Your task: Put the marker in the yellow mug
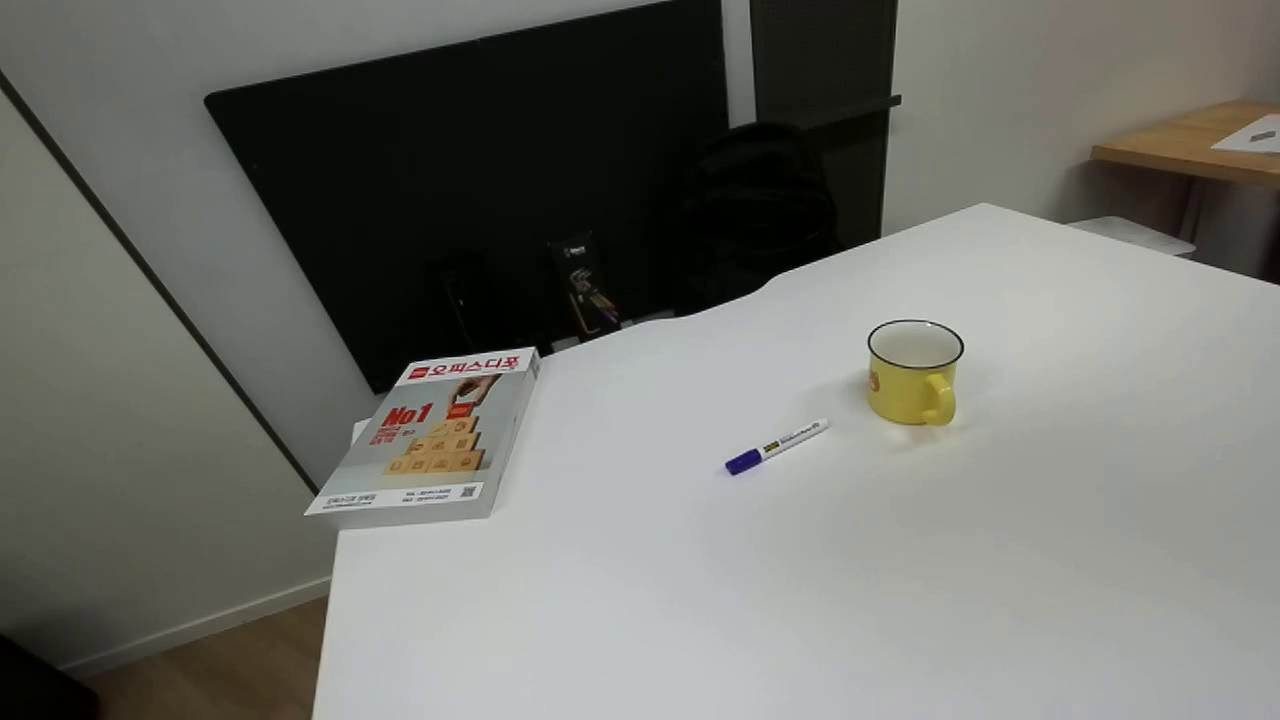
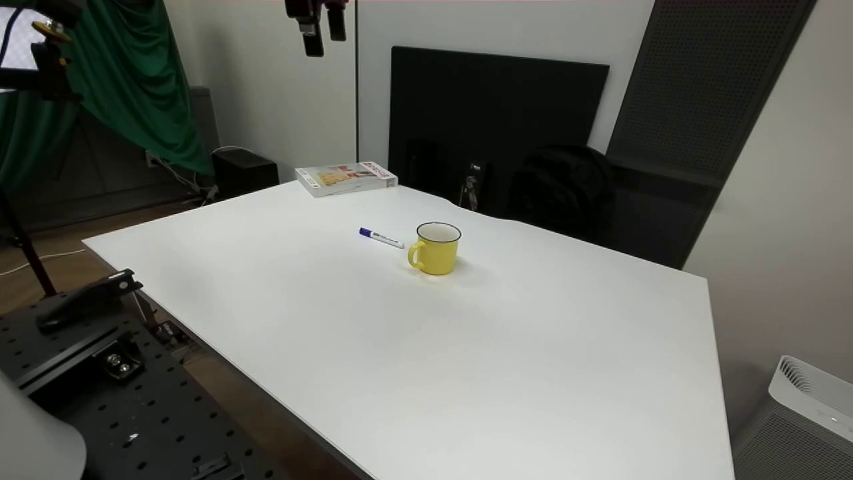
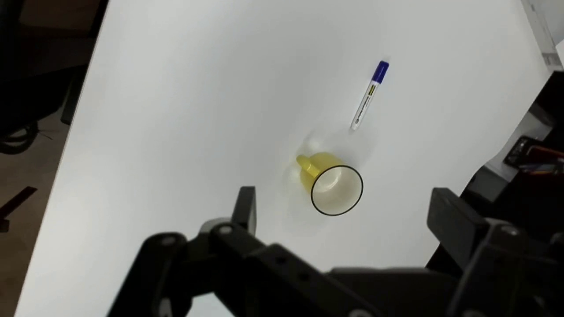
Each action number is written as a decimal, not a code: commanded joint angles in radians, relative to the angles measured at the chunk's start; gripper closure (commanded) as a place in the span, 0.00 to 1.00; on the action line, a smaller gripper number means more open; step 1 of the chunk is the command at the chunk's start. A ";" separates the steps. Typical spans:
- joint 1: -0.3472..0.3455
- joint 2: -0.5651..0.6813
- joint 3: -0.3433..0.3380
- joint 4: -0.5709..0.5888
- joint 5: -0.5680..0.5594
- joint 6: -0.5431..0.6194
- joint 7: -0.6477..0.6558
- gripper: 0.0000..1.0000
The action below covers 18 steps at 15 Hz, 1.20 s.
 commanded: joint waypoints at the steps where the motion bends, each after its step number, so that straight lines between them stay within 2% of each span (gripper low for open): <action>1: -0.041 0.054 0.006 0.000 -0.094 0.068 0.204 0.00; 2: -0.050 0.078 0.011 0.008 -0.123 0.067 0.266 0.00; 3: 0.003 0.044 -0.035 -0.004 -0.098 0.048 0.161 0.00; 6: -0.005 0.078 -0.037 -0.004 -0.122 0.064 0.222 0.00; 15: -0.005 0.080 -0.036 -0.003 -0.123 0.065 0.235 0.00; 18: -0.008 0.172 -0.020 0.027 -0.153 0.090 0.291 0.00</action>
